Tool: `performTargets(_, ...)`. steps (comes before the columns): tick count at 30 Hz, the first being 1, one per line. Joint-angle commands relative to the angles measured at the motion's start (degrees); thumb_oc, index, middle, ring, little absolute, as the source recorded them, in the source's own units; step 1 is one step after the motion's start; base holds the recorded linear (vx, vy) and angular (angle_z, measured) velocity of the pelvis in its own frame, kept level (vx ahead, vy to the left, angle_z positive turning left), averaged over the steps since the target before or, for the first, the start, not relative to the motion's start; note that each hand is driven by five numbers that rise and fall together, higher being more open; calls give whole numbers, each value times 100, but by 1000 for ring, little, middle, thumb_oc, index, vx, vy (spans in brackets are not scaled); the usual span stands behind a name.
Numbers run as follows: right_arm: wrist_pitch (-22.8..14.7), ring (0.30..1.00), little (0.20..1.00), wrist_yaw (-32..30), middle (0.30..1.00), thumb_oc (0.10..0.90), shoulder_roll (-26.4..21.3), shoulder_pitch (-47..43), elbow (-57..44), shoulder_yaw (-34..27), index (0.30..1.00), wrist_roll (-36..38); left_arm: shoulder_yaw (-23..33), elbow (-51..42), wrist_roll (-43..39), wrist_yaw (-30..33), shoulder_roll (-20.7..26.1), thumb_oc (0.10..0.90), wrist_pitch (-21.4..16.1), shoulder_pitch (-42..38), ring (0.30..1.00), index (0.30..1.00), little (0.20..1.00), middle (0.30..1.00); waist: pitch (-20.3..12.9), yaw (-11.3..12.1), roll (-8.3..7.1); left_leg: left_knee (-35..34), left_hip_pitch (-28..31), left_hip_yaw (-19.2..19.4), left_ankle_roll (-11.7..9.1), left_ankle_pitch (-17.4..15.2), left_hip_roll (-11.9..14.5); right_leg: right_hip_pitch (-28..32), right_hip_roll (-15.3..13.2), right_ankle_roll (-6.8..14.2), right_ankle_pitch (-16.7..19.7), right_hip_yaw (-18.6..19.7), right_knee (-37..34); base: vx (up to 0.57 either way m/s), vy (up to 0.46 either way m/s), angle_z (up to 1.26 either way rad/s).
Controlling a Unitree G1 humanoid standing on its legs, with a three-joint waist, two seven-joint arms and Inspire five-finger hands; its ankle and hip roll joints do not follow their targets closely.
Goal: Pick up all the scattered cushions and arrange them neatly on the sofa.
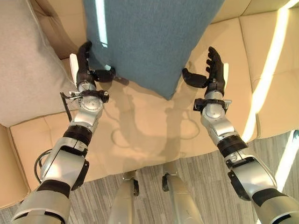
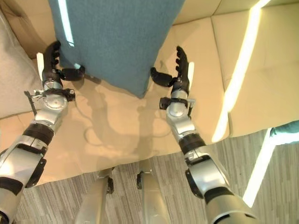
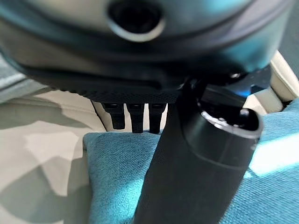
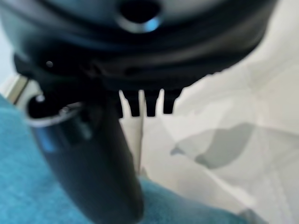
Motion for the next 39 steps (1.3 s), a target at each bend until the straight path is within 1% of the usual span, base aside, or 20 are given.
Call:
performTargets(1,-695,900,900,-184,900,800,155,-432,-14,-81,900,114,-165,79,-170,198,400,800,-467,-757,900,900,900,900,-589,-3,-126,363,-97,-159,-58,-492,-221,213,-227,699,-655,-29,179,23,46,-2)
performTargets(9,-828,900,900,71,900,800,270,-756,-59,137,900,568,-466,124,-718,-267,353,800,-633,-1318,900,900,900,900,-568,-48,-103,354,-228,-167,-41,-477,-284,55,-261,749,-588,8,208,8,22,0)
performTargets(11,-850,900,900,188,900,800,453,-820,-103,275,900,726,-512,-59,-995,-372,112,800,-753,-1342,900,900,900,900,-542,-27,-80,361,-259,-179,-36,-472,-320,10,-266,746,-595,3,237,0,0,0)
performTargets(12,-851,900,900,189,900,800,452,-820,-102,277,900,728,-511,-61,-995,-371,112,740,-753,-1340,811,811,811,811,-544,-28,-78,361,-260,-179,-36,-471,-320,7,-266,746,-596,2,238,0,0,0)
performTargets(13,-865,371,371,276,371,447,526,-908,-106,414,371,783,-601,-201,-1027,-437,-36,435,-803,-1372,352,352,352,352,-541,-12,-68,368,-272,-187,-37,-473,-341,-14,-275,736,-602,-9,252,0,0,0)
performTargets(14,-866,300,300,279,300,400,525,-911,-102,414,300,786,-601,-202,-1027,-436,-36,400,-802,-1372,300,300,300,300,-540,-12,-67,369,-273,-188,-37,-473,-341,-15,-275,736,-602,-10,253,0,0,0)
performTargets(17,-813,300,300,506,300,400,558,-1048,-150,670,300,811,-643,-667,-1161,-560,-269,400,-967,-1285,300,300,300,300,-541,40,-64,402,-303,-213,-46,-482,-382,-15,-293,726,-603,-60,259,-5,-8,3)
performTargets(19,-809,300,300,526,300,400,537,-1051,-170,666,300,826,-652,-774,-1170,-592,-278,400,-973,-1247,300,300,300,300,-547,47,-64,414,-313,-223,-45,-488,-393,-7,-297,724,-600,-70,252,-6,-22,14)
performTargets(23,-848,300,300,558,300,400,424,-918,-370,479,300,813,-489,-1300,-1229,-632,-276,400,-1077,-942,300,300,300,300,-560,100,-50,390,-288,-267,-55,-479,-402,40,-311,722,-607,-107,230,-7,-15,8)
performTargets(26,-889,300,300,609,300,400,229,-399,-757,169,300,637,-241,-1911,-1156,-722,-288,400,-1159,-335,300,300,300,300,-583,123,-65,299,-145,-311,-60,-462,-401,163,-298,713,-643,-140,200,-4,-33,1)
performTargets(27,-888,300,300,609,300,400,229,-403,-759,168,300,636,-241,-1913,-1155,-721,-285,400,-1158,-338,300,300,300,300,-587,109,-75,286,-167,-311,-58,-415,-418,140,-316,716,-616,-140,195,-14,-16,5)
performTargets(29,-926,300,300,644,300,400,153,45,-1028,-68,300,525,-82,-2377,-1112,-775,-373,400,-1210,120,300,300,300,300,-585,119,-82,198,-16,-316,-69,-396,-415,268,-312,717,-636,-171,172,-7,-22,5)
performTargets(30,-961,300,300,697,300,400,170,518,-1290,-305,300,448,73,-2756,-1088,-841,-587,400,-1213,613,300,300,300,300,-594,121,-77,71,142,-315,-78,-363,-405,394,-319,711,-663,-201,140,5,-36,0)
performTargets(32,-972,300,300,775,300,400,204,1080,-1635,-547,300,364,188,-3153,-977,-954,-740,400,-1176,1150,300,300,300,300,-593,123,-68,-62,380,-300,-81,-353,-392,602,-319,714,-696,-224,96,8,-17,0)
performTargets(33,-969,300,300,773,300,400,205,1087,-1640,-547,300,362,187,-3158,-975,-952,-740,400,-1174,1155,300,300,300,300,-597,121,-70,-72,384,-300,-80,-344,-395,603,-322,715,-692,-224,91,12,-19,8)
performTargets(34,-1020,300,300,863,300,400,301,1610,-1900,-773,300,329,268,-3451,-953,-1080,-916,400,-1142,1615,300,300,300,300,-593,122,-57,-143,550,-280,-73,-346,-390,760,-327,715,-722,-249,67,14,-15,11)
performTargets(36,-1017,300,300,957,300,400,406,2194,-2169,-914,300,278,325,-3760,-943,-1225,-1086,400,-1085,2176,300,300,300,300,-589,139,-37,-239,806,-268,-57,-352,-400,989,-334,719,-744,-277,32,5,-12,4)
performTargets(37,-1014,300,300,955,300,400,407,2202,-2175,-914,300,276,324,-3764,-941,-1224,-1087,400,-1083,2182,300,300,300,300,-586,139,-37,-245,817,-268,-57,-350,-400,999,-334,719,-744,-277,28,9,-31,-4)
performTargets(38,-973,300,300,1067,300,400,493,2755,-2440,-981,300,169,334,-4018,-965,-1361,-1244,400,-1039,2676,300,300,300,300,-608,132,-3,-336,1050,-242,-48,-345,-402,1231,-339,716,-774,-310,1,12,-28,-3)
performTargets(39,-949,300,300,1108,300,400,509,2949,-2531,-1013,300,110,322,-4110,-948,-1428,-1289,400,-1011,2841,300,300,300,300,-599,127,17,-377,1147,-228,-47,-336,-407,1304,-337,711,-786,-330,-7,0,0,0)
